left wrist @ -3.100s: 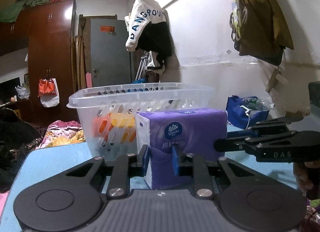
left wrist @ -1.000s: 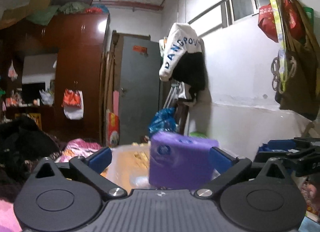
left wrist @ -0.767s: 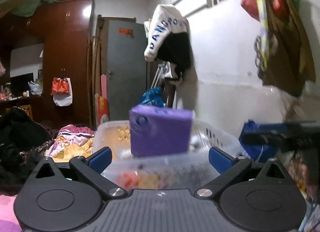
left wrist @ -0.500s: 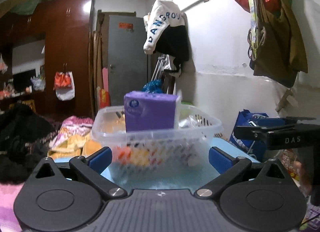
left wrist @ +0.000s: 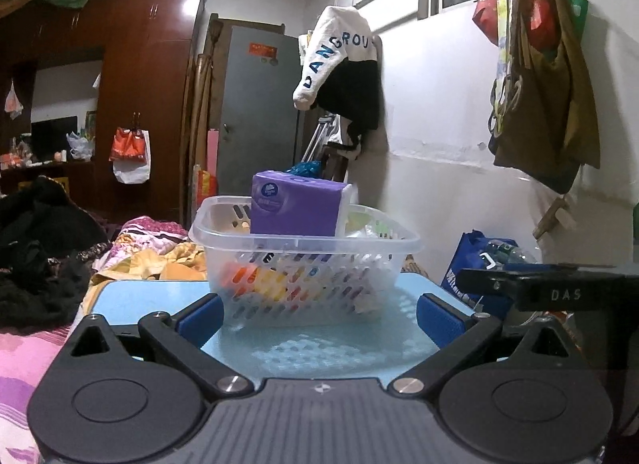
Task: Organize objects
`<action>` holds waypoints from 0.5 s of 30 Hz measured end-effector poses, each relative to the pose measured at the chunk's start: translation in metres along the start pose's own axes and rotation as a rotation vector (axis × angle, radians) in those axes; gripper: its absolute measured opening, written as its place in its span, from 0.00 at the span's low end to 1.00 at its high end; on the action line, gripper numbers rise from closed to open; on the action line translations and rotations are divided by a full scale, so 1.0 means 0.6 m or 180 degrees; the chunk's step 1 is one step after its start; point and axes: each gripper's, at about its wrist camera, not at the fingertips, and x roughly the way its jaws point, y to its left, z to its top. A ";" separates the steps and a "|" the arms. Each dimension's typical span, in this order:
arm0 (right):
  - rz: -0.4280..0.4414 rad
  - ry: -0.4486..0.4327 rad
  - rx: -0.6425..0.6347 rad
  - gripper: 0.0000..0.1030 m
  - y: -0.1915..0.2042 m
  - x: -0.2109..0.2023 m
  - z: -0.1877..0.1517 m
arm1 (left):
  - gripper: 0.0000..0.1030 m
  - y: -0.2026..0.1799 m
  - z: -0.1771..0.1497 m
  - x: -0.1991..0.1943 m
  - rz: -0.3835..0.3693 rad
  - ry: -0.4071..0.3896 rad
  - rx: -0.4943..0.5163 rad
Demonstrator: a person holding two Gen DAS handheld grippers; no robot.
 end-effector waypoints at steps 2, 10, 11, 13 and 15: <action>0.0026 -0.0016 -0.0023 1.00 0.005 -0.008 -0.007 | 1.00 -0.001 0.000 -0.001 0.0005 -0.0012 0.0001; 0.0026 -0.0077 -0.0119 1.00 0.023 -0.022 -0.017 | 1.00 -0.012 -0.006 -0.006 0.0000 -0.0071 0.0035; 0.0033 -0.0077 -0.0127 1.00 0.025 -0.022 -0.018 | 1.00 -0.012 -0.006 -0.007 -0.0005 -0.0081 0.0034; 0.0028 -0.0078 -0.0159 1.00 0.029 -0.022 -0.018 | 1.00 -0.012 -0.007 -0.007 0.0003 -0.0094 0.0021; 0.0017 -0.0092 -0.0188 1.00 0.031 -0.022 -0.019 | 1.00 -0.012 -0.007 -0.007 0.0009 -0.0105 0.0014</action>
